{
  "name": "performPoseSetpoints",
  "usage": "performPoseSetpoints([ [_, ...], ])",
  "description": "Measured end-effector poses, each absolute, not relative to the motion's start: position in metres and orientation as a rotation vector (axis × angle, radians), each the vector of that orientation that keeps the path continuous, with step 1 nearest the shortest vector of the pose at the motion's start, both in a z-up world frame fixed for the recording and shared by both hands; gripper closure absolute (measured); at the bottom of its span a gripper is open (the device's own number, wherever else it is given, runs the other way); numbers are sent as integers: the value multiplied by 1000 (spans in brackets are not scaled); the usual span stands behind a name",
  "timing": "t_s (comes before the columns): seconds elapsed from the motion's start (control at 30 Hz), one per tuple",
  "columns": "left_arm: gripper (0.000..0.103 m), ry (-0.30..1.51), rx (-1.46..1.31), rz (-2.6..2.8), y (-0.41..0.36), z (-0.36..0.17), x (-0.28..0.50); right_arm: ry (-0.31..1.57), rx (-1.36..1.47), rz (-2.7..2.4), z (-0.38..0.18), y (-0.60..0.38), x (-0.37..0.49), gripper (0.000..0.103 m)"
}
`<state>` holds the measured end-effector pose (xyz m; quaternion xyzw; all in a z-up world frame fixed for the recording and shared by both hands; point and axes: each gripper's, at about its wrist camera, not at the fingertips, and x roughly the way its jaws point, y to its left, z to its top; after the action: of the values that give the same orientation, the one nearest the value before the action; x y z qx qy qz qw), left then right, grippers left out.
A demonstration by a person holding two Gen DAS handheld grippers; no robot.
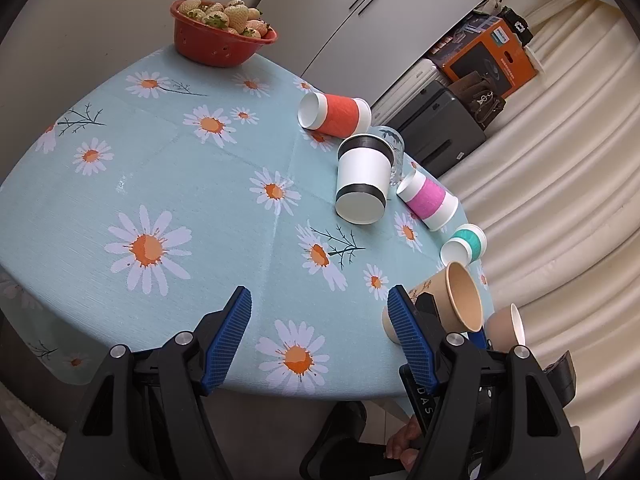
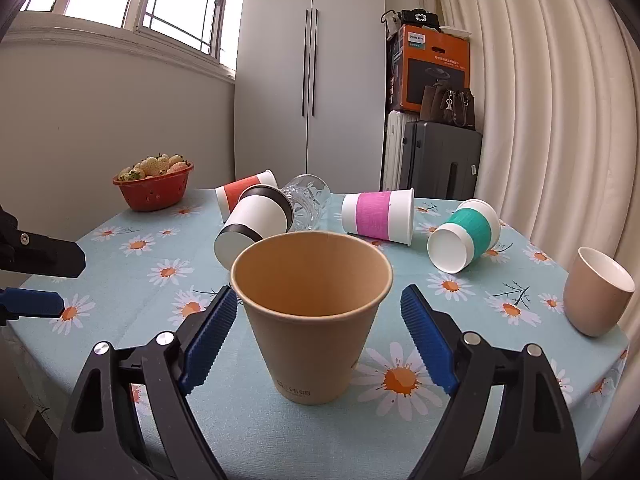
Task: Flip cup upright
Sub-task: 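Lower the tan cup upright onto the tablecloth and open the right gripper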
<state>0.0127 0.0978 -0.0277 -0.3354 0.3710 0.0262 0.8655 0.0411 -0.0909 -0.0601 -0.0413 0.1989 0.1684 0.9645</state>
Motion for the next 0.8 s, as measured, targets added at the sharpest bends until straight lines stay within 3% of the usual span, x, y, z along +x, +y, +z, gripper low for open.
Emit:
performPoseSetpoints([
  [0.5,34,751,-609,90,92,-15,4,378,-60,359,-11,-139,-9,6],
  [0.8,34,700,-421,26,58,5,-3,463,-11,476,35,-185,-17,6],
])
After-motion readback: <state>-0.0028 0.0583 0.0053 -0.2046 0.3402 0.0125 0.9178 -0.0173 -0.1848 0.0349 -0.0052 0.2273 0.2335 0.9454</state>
